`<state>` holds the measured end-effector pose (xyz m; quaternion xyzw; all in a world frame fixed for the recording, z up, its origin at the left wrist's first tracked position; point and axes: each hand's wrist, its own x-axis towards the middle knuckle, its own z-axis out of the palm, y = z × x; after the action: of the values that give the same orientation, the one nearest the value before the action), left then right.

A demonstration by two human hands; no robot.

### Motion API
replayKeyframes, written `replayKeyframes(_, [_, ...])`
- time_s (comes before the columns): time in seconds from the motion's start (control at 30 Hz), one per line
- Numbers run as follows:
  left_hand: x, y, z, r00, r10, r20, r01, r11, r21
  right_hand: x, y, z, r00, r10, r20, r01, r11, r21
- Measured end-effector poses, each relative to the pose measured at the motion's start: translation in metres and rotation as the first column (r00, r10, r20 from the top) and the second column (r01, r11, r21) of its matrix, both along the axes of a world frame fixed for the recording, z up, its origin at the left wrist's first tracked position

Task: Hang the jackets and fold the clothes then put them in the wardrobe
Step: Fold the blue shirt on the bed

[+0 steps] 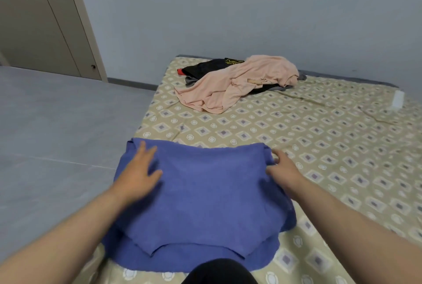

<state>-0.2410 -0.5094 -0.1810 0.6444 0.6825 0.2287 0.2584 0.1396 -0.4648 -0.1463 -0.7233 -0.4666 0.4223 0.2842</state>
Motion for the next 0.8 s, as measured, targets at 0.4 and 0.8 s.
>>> replayKeyframes(0.4, [0.038,-0.121,-0.053,0.865,-0.212,-0.456,0.173,0.977,-0.126,0.010,-0.084,-0.042,0.895,-0.323,-0.308,0.249,0.934,-0.255])
replayKeyframes(0.8, [0.034,-0.143,-0.053,0.977,0.184,0.111,-0.177,0.982,-0.069,-0.104,-0.067,0.015,0.879,0.008,-0.477,0.017,0.999,0.048])
